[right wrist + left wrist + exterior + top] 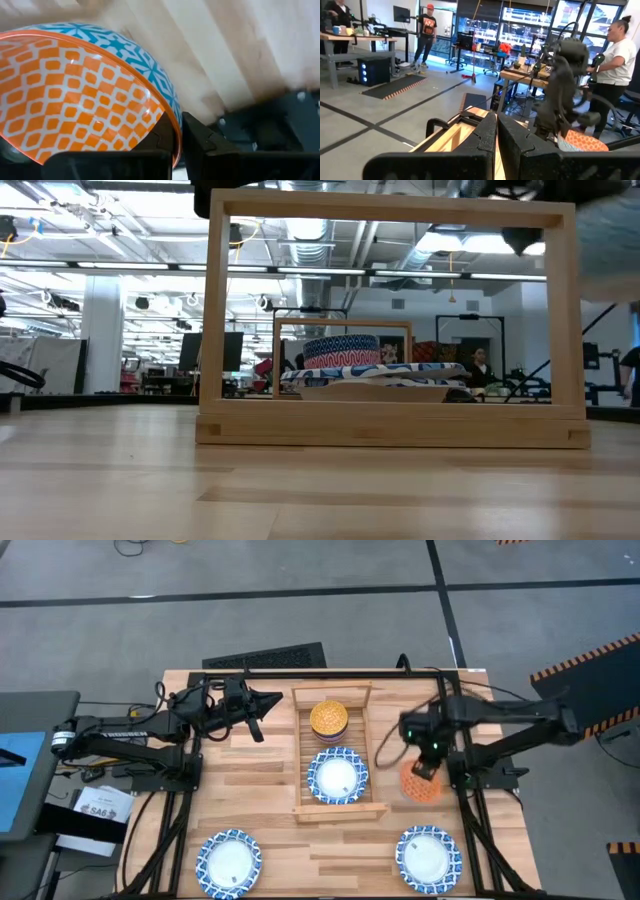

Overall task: Place and stack bowls onto a shelf
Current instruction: Stack the orange bowl on top of the yellow bowl on the shelf

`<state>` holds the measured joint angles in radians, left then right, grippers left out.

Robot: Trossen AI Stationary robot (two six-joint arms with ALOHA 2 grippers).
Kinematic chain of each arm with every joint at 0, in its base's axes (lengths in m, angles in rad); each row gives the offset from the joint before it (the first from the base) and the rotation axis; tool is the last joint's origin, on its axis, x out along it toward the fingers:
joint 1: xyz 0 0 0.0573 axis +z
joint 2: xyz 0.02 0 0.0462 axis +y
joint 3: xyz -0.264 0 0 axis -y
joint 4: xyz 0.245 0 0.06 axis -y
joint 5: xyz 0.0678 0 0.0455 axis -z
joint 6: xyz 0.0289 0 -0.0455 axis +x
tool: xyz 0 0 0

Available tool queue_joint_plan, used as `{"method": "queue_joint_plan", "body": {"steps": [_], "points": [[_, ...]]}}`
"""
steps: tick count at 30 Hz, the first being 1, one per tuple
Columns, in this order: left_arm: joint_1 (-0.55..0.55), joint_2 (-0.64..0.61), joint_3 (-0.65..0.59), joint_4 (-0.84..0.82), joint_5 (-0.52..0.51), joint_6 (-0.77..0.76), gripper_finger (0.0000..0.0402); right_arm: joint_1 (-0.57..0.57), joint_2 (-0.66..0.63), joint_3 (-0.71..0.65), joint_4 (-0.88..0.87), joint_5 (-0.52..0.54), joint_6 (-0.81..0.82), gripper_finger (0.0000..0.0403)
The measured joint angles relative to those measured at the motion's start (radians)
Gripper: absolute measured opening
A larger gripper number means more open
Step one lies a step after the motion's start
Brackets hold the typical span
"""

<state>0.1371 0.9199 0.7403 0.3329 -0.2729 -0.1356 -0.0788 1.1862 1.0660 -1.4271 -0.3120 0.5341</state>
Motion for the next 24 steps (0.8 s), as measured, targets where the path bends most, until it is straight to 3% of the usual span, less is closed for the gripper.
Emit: {"method": "queue_joint_plan", "body": {"steps": [5,15,24], "points": [[0.0,0.0,0.0,0.0,0.0,0.001,0.0,-0.12,0.012,0.092,0.076,0.003,-0.038,0.0037],[0.0,0.0,0.0,0.04,0.008,0.002,0.0,-0.266,0.146,0.11,0.568,-0.079,0.079,0.0041],[0.0,0.0,0.0,0.042,0.004,0.002,0.0,-0.271,0.384,0.366,0.544,-0.059,0.062,0.0039]]}}
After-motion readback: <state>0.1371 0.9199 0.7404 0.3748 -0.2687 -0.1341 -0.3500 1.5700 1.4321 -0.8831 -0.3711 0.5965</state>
